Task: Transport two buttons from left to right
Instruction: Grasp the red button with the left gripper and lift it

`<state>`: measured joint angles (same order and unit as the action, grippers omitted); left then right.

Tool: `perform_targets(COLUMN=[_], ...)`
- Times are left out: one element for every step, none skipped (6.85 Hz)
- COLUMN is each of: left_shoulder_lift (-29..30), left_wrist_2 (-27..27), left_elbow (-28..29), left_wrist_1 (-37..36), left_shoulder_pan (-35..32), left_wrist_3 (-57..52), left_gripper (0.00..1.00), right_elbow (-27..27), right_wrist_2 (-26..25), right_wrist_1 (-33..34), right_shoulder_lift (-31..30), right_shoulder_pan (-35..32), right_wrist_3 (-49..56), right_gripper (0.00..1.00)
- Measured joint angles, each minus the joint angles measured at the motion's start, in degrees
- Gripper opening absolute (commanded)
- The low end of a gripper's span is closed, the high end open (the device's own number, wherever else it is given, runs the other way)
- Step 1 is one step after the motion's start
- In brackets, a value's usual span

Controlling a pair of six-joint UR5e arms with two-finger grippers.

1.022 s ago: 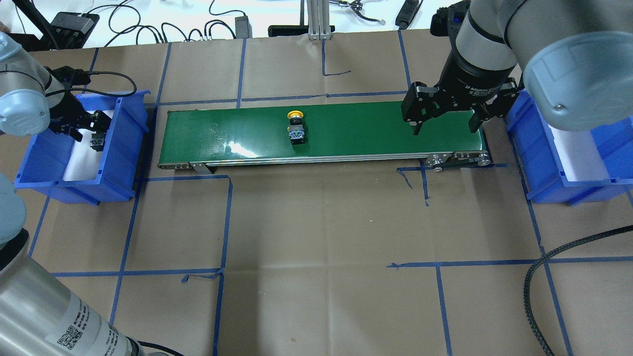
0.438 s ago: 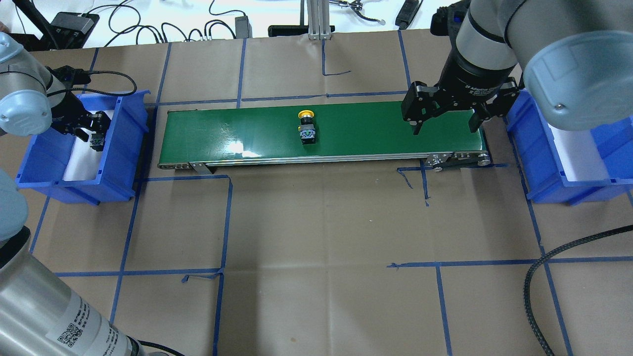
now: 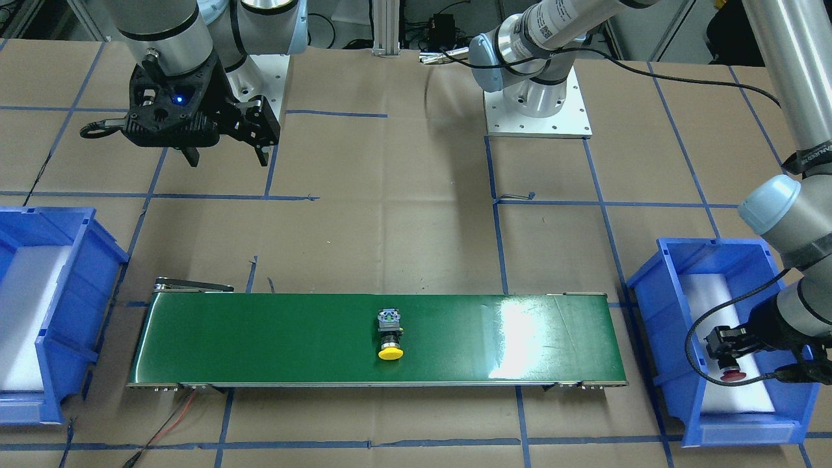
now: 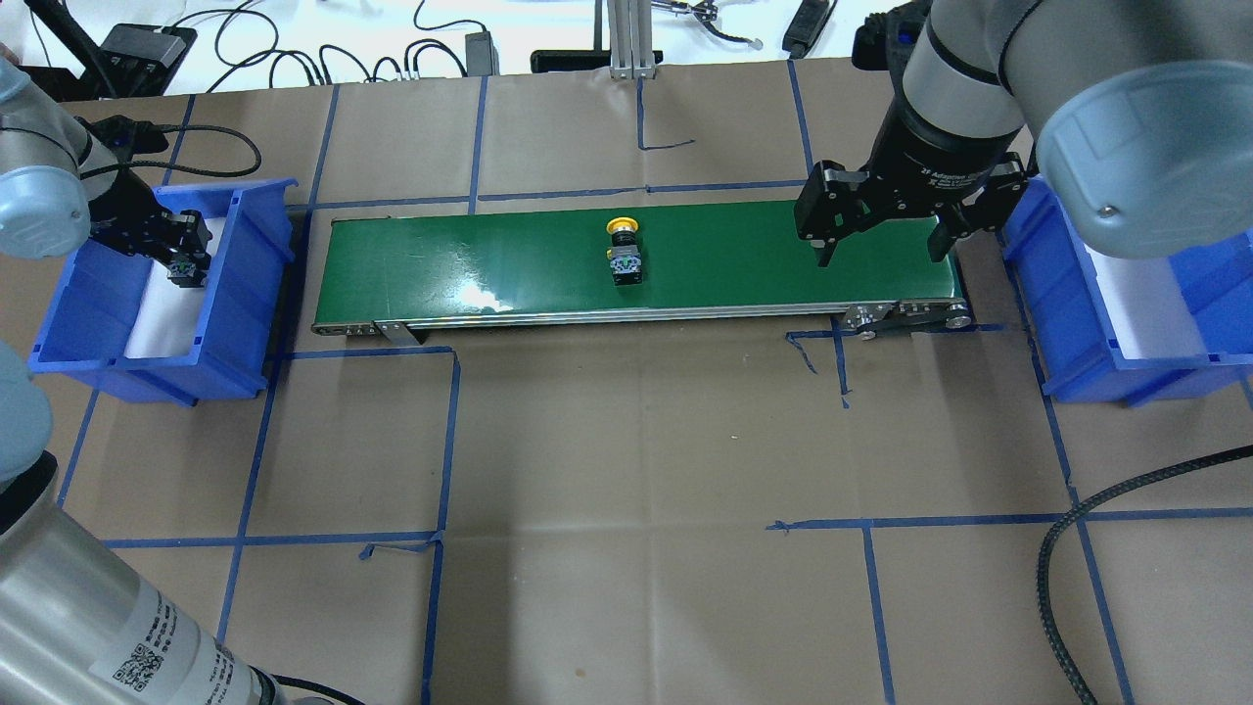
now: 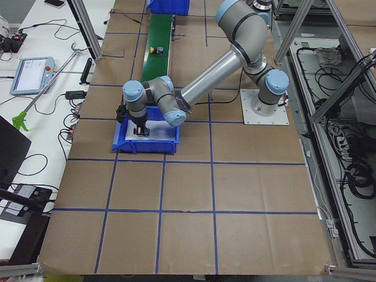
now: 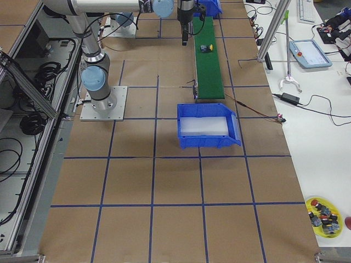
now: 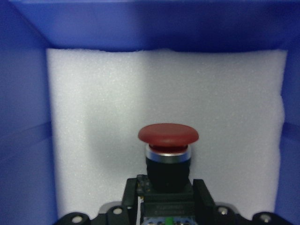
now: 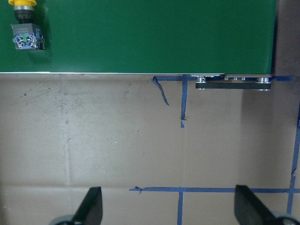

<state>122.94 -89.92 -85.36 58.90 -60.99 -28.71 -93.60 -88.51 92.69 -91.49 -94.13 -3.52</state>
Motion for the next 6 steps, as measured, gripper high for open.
perform_targets(left_shoulder_lift=[-1.05, -2.71, -5.06, -7.29, -8.87, -9.87], left_wrist_2=[-0.07, -0.12, -0.18, -0.20, -0.16, -0.09], left_elbow=[1.25, 2.78, 4.74, 6.81, 8.51, 9.40], left_wrist_1=[1.83, 5.20, 10.14, 15.16, 19.07, 21.51], left_shoulder_pan=[0.09, 0.20, 0.26, 0.24, 0.02, -0.55], left_wrist_3=[-0.05, -0.16, -0.27, -0.29, 0.07, 1.06], left_gripper=[0.08, 0.08, 0.08, 0.07, 0.07, 0.07], right_elbow=[0.00, 0.00, 0.00, 0.00, 0.00, 0.03], right_wrist_2=[0.00, 0.00, 0.00, 0.00, 0.00, 0.00], right_wrist_1=[0.02, 0.03, 0.01, -0.03, -0.03, 0.00], right_shoulder_lift=[0.00, 0.00, 0.00, 0.00, 0.00, 0.00], right_shoulder_pan=[0.00, 0.00, 0.00, 0.00, 0.00, 0.00], right_wrist_3=[0.00, 0.00, 0.00, 0.00, 0.00, 0.00], right_gripper=[1.00, 1.00, 1.00, 1.00, 1.00, 1.00])
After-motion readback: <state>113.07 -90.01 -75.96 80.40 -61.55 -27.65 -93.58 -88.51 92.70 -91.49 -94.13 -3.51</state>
